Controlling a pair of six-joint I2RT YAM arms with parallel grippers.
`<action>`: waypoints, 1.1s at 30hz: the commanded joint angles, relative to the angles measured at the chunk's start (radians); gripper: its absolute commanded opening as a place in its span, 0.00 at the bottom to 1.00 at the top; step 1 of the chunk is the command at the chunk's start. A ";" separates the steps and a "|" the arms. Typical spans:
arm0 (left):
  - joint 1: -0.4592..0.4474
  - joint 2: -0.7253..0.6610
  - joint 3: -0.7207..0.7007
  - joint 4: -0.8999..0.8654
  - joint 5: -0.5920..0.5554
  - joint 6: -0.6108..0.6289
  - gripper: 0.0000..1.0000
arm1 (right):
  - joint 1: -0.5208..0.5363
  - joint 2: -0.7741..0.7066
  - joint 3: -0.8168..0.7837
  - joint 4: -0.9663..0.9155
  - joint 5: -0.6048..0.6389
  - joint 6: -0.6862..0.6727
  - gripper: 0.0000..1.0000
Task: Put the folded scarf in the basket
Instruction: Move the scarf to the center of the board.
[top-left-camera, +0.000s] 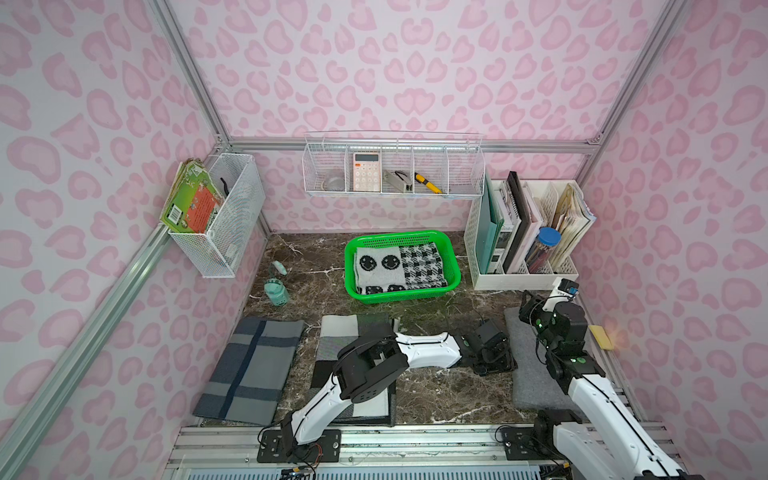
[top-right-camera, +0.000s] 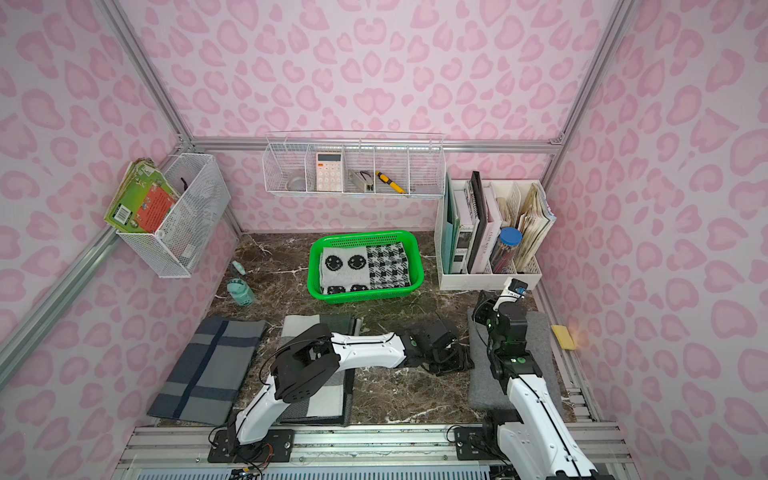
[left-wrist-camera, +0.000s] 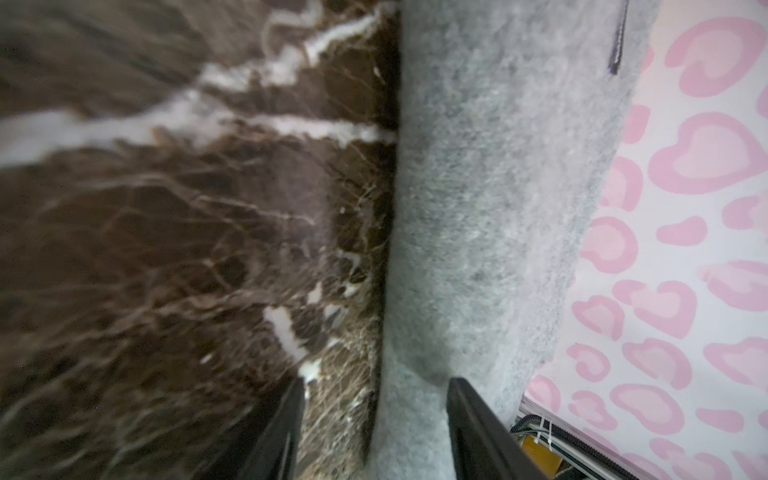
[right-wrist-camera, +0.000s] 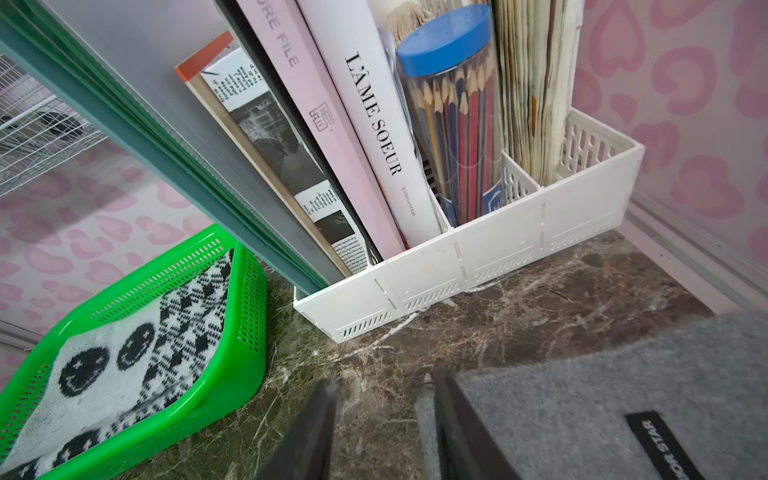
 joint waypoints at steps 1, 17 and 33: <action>-0.002 0.029 0.026 0.006 0.028 -0.017 0.59 | -0.003 0.001 -0.002 0.036 -0.010 0.002 0.43; 0.023 -0.034 -0.043 -0.002 0.002 0.021 0.00 | -0.007 0.018 -0.013 0.054 -0.028 0.006 0.44; 0.221 -0.573 -0.500 -0.338 -0.258 0.146 0.71 | -0.008 0.094 -0.004 0.087 -0.111 -0.010 0.50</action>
